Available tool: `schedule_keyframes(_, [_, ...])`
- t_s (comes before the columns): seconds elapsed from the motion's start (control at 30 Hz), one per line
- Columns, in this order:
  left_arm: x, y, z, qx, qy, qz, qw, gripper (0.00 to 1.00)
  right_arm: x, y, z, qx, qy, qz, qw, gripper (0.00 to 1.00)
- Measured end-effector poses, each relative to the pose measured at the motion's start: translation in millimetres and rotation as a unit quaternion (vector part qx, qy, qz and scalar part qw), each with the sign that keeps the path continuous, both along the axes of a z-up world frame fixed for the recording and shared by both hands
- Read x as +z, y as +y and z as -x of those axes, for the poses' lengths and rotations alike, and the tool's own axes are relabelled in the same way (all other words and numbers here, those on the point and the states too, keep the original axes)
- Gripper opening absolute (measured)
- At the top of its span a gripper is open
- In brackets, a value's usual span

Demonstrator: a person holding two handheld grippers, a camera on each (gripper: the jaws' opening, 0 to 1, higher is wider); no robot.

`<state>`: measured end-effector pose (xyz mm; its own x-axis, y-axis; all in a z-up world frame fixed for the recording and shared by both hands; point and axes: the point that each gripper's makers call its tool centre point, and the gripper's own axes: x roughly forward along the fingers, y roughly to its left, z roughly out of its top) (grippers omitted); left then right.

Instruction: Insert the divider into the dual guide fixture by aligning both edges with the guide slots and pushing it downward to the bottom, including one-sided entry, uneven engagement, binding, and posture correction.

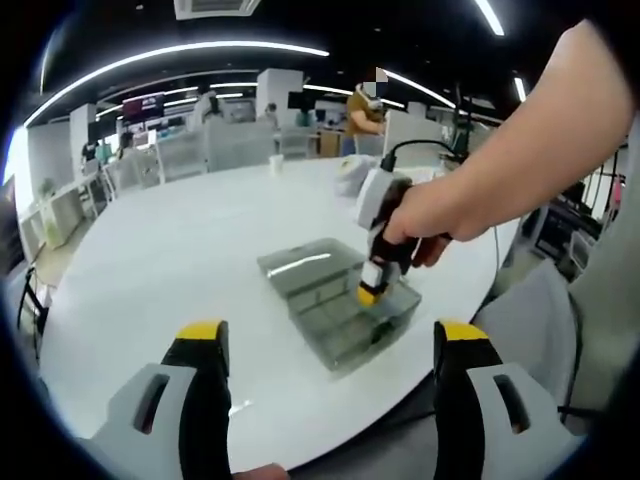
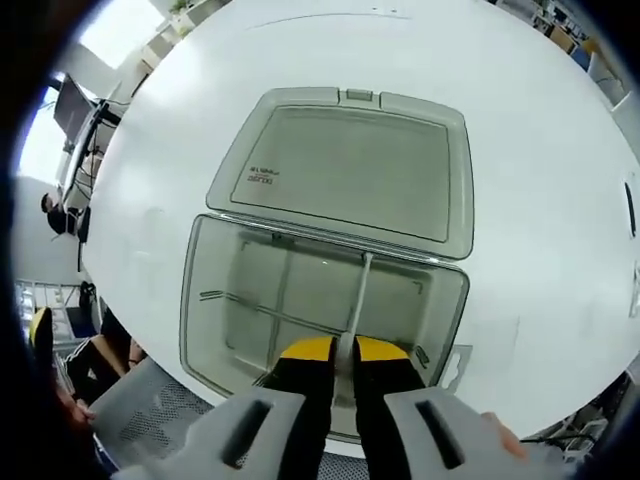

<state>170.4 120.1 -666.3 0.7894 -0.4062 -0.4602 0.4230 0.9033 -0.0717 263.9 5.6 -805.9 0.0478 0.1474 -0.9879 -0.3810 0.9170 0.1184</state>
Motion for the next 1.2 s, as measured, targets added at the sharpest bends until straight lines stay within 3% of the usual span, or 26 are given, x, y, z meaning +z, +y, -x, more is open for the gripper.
schedule_keyframes(0.63, [1.0, -2.6, 2.0, -0.007, 0.007, -0.009, 0.9999, 0.82, 11.6, -0.9, -0.9, -0.003, -0.003, -0.04, 0.9992, 0.07])
schedule_keyframes(0.97, [3.0, -13.9, -1.6, -0.021, 0.008, -0.012, 0.9997, 0.82, 22.6, -1.3, -0.6, -0.025, -0.004, -0.068, 0.9974, 0.03])
schedule_keyframes(1.2, [3.5, -15.9, -0.5, -0.025, 0.011, -0.02, 0.9994, 0.82, 19.1, 0.1, -2.5, -0.031, -0.004, -0.07, 0.9971, 0.02])
